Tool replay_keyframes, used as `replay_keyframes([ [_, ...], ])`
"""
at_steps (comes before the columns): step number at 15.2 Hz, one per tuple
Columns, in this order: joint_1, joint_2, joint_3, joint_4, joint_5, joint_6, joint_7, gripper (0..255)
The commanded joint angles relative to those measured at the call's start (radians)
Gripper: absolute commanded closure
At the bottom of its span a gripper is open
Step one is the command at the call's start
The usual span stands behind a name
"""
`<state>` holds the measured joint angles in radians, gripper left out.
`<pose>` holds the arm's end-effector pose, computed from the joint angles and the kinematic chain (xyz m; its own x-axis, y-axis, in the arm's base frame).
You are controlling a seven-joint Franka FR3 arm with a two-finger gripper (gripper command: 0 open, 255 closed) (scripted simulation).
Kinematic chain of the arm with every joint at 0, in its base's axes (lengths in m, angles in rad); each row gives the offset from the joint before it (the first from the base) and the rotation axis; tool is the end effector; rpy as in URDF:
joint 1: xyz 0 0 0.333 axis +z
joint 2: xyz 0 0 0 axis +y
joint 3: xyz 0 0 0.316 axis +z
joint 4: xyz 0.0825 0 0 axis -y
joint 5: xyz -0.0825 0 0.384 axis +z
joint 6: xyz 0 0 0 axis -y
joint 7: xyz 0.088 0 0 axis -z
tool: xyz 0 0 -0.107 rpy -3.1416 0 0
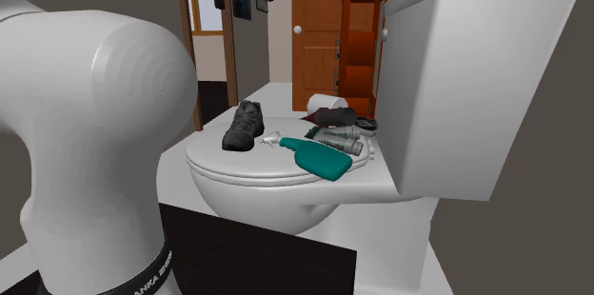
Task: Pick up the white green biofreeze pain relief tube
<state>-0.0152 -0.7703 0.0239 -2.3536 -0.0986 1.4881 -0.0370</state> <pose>0.3017 -0.0065 0.5807 0.9947 0.0290 -0.0988 0.0400 -0.9930 0.1114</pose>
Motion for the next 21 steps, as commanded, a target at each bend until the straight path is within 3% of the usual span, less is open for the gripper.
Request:
replay_keyframes([
  [1, 0.0, 0.0, 0.0, 0.0, 0.0, 0.0, 0.0, 0],
  [7, 0.035, 0.034, -0.178, -0.101, -0.09, 0.175, -0.321, 0],
  [13, 0.081, 0.167, -0.359, -0.124, -0.144, 0.365, -0.641, 0],
  [17, 0.132, 0.302, -0.475, -0.099, -0.136, 0.488, -0.864, 0],
  [21, 0.199, 0.468, -0.585, -0.044, -0.073, 0.598, -1.107, 0],
])
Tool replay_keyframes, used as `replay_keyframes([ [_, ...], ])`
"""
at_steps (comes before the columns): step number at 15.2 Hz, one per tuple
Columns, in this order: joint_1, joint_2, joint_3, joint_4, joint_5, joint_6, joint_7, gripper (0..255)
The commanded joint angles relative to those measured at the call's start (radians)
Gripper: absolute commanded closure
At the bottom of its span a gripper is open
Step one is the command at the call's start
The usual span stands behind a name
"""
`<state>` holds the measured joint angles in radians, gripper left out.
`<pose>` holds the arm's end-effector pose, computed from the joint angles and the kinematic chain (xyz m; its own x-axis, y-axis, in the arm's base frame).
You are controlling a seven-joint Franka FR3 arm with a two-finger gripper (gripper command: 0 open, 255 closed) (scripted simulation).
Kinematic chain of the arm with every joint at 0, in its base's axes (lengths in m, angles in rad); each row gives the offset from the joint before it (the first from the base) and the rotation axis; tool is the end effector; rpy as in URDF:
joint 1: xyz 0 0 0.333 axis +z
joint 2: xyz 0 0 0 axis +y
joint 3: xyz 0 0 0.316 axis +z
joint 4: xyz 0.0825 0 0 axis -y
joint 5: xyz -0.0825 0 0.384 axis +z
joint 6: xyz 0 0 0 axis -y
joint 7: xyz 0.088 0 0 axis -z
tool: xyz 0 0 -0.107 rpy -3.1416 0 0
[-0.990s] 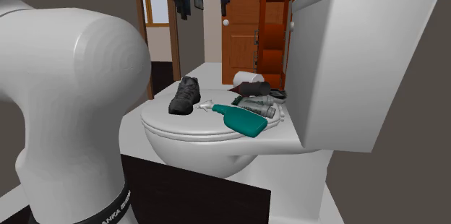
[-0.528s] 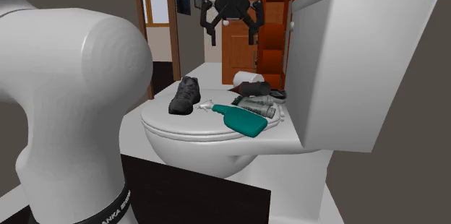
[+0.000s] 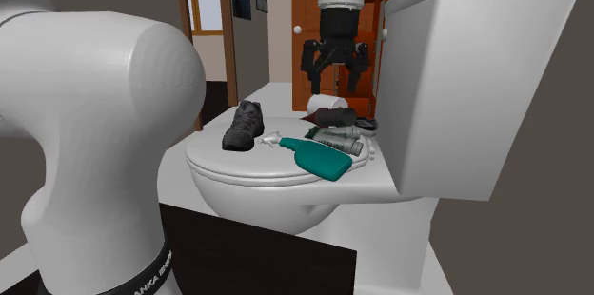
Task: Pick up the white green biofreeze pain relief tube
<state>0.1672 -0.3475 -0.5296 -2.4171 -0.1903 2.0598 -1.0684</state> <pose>0.4056 -0.1681 0.4175 0.6741 0.7385 -0.0136 0.7374 -0.6740 -0.0443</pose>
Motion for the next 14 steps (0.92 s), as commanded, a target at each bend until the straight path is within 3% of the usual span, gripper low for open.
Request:
replay_keyframes([
  [1, 0.034, 0.092, -0.056, 0.037, 0.045, 0.05, -0.141, 0],
  [7, 0.096, 0.398, -0.134, 0.175, 0.294, 0.142, -0.572, 0],
  [11, 0.057, 0.595, -0.086, 0.294, 0.46, 0.148, -0.835, 0],
  [14, 0.037, 0.643, -0.061, 0.31, 0.497, 0.167, -0.883, 0],
])
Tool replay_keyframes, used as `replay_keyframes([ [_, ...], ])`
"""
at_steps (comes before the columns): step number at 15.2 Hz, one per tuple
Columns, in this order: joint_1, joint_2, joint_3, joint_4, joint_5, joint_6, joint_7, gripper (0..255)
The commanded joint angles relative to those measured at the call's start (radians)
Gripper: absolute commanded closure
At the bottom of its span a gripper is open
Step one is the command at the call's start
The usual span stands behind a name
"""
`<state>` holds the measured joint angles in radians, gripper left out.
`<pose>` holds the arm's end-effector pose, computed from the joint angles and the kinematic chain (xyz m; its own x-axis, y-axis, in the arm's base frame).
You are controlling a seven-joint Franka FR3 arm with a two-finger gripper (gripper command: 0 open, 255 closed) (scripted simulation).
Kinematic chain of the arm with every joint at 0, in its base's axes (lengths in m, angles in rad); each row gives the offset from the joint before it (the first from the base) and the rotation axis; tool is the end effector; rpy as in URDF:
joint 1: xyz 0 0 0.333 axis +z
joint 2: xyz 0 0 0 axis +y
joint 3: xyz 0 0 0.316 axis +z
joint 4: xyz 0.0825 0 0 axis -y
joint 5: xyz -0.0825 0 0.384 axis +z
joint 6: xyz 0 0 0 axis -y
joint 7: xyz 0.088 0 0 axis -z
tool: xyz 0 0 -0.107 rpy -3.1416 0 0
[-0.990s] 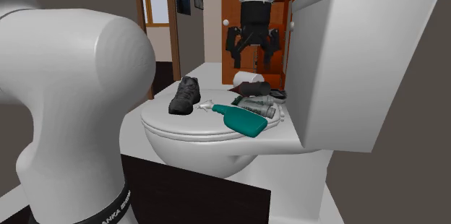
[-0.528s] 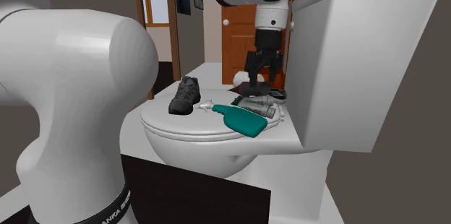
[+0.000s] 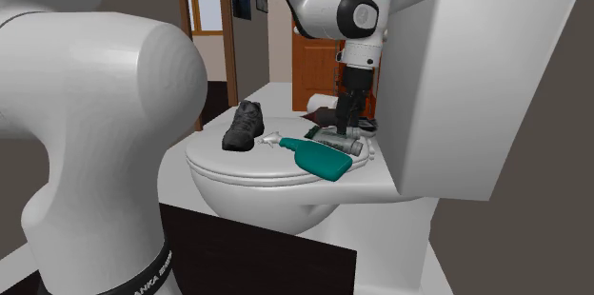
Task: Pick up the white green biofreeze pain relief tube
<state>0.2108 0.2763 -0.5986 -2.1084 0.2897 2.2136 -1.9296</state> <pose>0.5244 -0.1991 0.2974 0.2095 0.9734 0.0924 0.9755 -0.2017 -0.0876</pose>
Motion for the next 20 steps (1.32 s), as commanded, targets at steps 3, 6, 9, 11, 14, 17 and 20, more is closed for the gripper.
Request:
replay_keyframes([
  [3, -0.016, 0.05, 0.02, -0.005, 0.043, 0.044, -0.041, 0],
  [6, -0.024, 0.077, 0.03, -0.009, 0.066, 0.069, -0.058, 0],
  [9, -0.019, 0.071, 0.029, -0.015, 0.063, 0.07, -0.054, 255],
  [11, -0.029, 0.097, 0.038, 0.008, 0.078, 0.069, -0.063, 255],
  [14, -0.03, 0.102, 0.04, 0.009, 0.082, 0.072, -0.063, 255],
  [17, -0.023, 0.077, 0.03, -0.009, 0.067, 0.069, -0.058, 255],
  [20, -0.013, 0.046, 0.016, -0.005, 0.04, 0.039, -0.039, 255],
])
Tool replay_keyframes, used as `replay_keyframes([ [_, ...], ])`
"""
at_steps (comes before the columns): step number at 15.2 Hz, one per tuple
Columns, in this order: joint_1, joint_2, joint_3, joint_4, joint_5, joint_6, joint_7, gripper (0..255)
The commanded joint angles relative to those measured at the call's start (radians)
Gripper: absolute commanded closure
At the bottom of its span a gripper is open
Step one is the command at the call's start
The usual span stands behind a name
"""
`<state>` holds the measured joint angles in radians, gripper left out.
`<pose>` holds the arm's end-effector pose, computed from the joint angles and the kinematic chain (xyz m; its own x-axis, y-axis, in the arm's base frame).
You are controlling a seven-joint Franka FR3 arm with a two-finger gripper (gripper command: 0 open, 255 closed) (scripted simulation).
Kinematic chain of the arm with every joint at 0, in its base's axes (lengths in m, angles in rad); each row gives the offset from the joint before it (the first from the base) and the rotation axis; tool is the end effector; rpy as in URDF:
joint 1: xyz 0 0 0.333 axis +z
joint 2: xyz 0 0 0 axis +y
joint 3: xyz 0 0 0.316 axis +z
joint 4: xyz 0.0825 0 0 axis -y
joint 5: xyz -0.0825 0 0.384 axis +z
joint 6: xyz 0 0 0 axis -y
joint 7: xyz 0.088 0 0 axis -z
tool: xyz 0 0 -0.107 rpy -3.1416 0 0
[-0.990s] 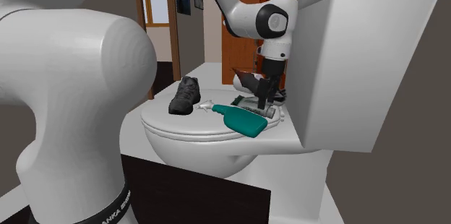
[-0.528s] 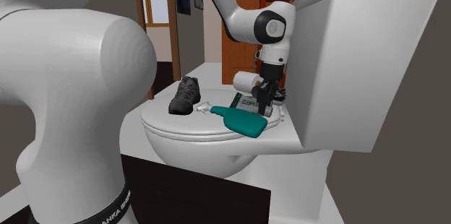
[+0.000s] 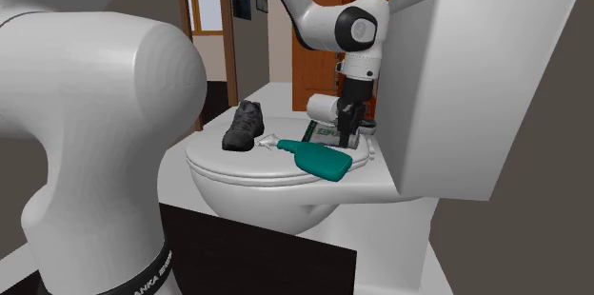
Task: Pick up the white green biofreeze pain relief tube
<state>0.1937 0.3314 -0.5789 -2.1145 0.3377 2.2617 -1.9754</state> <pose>0.5253 -0.2002 0.2707 0.2000 0.9752 0.0953 0.9776 -0.1920 -0.0867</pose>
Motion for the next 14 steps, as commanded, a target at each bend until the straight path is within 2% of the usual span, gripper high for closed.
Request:
replay_keyframes([
  [1, 0.007, -0.019, -0.008, 0.003, -0.017, -0.019, 0.013, 255],
  [14, 0.034, -0.125, -0.041, 0.041, -0.106, -0.137, 0.08, 255],
])
